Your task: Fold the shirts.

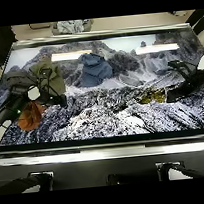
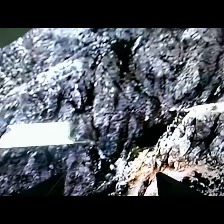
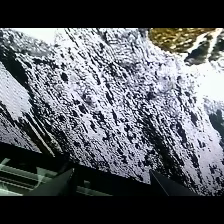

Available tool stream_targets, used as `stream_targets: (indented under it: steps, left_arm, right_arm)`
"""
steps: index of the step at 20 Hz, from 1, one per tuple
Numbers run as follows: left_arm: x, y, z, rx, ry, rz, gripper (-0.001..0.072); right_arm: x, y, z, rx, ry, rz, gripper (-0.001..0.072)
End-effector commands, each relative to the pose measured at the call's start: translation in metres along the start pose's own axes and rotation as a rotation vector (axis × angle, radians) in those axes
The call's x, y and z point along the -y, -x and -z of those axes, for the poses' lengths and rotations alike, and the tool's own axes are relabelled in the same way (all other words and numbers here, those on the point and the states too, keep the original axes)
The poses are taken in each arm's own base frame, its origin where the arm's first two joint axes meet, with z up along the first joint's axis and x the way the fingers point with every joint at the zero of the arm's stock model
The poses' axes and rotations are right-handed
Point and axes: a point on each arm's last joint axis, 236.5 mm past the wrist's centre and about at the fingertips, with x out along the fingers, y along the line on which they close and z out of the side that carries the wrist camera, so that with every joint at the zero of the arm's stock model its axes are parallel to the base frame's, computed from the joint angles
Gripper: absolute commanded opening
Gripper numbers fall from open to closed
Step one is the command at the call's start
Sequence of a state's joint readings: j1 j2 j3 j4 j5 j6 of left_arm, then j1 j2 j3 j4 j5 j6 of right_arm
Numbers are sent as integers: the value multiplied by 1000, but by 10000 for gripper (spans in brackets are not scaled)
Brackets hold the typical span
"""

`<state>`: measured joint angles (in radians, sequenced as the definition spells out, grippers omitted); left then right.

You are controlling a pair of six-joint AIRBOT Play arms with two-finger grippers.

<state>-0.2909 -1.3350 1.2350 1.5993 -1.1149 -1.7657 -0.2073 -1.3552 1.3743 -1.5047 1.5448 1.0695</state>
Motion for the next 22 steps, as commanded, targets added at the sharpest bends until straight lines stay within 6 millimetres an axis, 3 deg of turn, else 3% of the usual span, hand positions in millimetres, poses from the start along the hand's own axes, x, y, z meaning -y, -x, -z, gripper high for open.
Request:
stream_targets:
  steps: [1, 3, 5, 9, 11, 13, 15, 17, 18, 20, 22]
  left_arm:
    - [5, -7, -29, 114, 1, 21, 669]
    - [8, -11, -46, 179, -1, 34, 672]
    - [2, -13, -71, 260, 6, 38, 678]
    - [-46, -17, -117, 278, 161, 37, 679]
    - [-65, -16, -141, 305, 220, 70, 679]
    - [-78, -20, -151, 312, 274, 100, 679]
    - [-83, -30, -145, 277, 304, 113, 679]
    - [-73, -41, -137, 230, 307, 151, 679]
    - [-56, -44, -136, 217, 298, 215, 679]
    - [-18, -38, -143, 224, 275, 386, 679]
    - [-5, -29, -163, 263, 291, 480, 679]
  right_arm:
    - [1, 0, -2, 8, 0, 4, 536]
    - [2, 0, -4, 19, 0, 10, 536]
    - [12, 2, -22, 95, -1, 51, 535]
    - [35, 13, -69, 300, -9, 148, 578]
    - [35, 19, -87, 381, -58, 143, 572]
    - [30, 30, -118, 520, -63, 111, 571]
    - [12, 36, -149, 648, -97, 1, 570]
    - [0, 26, -162, 667, -119, -85, 570]
    - [-1, 15, -160, 640, -121, -101, 570]
    - [-6, -7, -149, 554, -109, -128, 570]
    - [-18, -22, -129, 450, -78, -174, 570]
